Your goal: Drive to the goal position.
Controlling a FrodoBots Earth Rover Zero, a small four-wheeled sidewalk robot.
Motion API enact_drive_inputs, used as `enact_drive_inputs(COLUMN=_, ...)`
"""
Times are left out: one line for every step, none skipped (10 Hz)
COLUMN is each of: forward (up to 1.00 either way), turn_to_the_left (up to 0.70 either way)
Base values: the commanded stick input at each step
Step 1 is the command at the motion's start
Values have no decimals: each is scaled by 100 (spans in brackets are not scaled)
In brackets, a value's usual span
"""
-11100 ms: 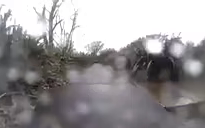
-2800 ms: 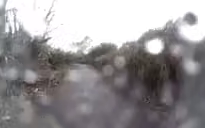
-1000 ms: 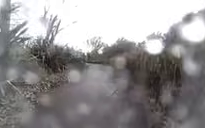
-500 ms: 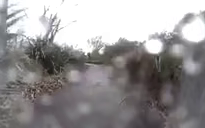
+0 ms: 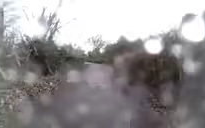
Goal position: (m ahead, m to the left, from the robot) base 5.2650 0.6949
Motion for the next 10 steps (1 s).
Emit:
enact_drive_inputs(forward=100, turn_to_the_left=0)
enact_drive_inputs(forward=100, turn_to_the_left=0)
enact_drive_inputs(forward=100, turn_to_the_left=0)
enact_drive_inputs(forward=100, turn_to_the_left=0)
enact_drive_inputs(forward=100, turn_to_the_left=0)
enact_drive_inputs(forward=100, turn_to_the_left=0)
enact_drive_inputs(forward=100, turn_to_the_left=0)
enact_drive_inputs(forward=100, turn_to_the_left=0)
enact_drive_inputs(forward=100, turn_to_the_left=0)
enact_drive_inputs(forward=100, turn_to_the_left=0)
